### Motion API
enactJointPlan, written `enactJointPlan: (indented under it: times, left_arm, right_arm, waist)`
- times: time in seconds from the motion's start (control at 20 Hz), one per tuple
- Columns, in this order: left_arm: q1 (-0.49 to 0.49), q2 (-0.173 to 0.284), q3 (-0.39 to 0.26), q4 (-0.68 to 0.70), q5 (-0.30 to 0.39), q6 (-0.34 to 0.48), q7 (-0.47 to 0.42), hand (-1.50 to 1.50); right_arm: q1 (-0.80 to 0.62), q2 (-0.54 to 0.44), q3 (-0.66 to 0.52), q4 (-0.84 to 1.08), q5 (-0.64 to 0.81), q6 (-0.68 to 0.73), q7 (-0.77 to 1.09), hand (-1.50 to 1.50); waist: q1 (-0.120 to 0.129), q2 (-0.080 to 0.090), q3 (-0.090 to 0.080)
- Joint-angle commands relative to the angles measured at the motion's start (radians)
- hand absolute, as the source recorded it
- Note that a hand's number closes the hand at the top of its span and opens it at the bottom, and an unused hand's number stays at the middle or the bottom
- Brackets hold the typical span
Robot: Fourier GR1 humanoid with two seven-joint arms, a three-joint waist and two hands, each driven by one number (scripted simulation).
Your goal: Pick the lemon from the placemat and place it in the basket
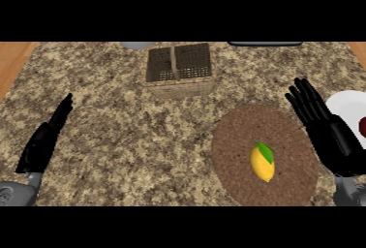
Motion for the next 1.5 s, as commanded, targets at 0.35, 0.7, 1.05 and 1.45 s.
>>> enactJointPlan:
  times: [0.35, 0.7, 1.05, 1.45]
  left_arm:
    - [-0.066, -0.101, 0.004, 0.028, 0.078, -0.015, 0.169, 0.00]
    - [-0.130, -0.126, 0.014, 0.020, 0.066, 0.025, 0.302, 0.00]
    - [-0.094, -0.103, 0.034, 0.024, 0.070, 0.013, 0.274, 0.00]
    - [-0.071, -0.152, -0.005, -0.021, 0.028, 0.056, 0.296, 0.00]
  right_arm:
    - [-0.122, 0.141, -0.041, 0.087, -0.236, 0.576, -0.461, 1.50]
    - [0.106, 0.142, -0.101, 0.026, 0.099, 0.394, -0.681, -1.50]
    - [0.093, -0.234, -0.253, -0.013, 0.381, 0.312, -0.502, -1.50]
    - [0.160, -0.562, -0.260, -0.065, 0.438, 0.641, -0.503, -1.50]
  waist:
    - [0.013, 0.001, 0.005]
    - [-0.034, -0.012, -0.009]
    - [-0.046, -0.015, -0.014]
    - [-0.024, -0.015, -0.011]
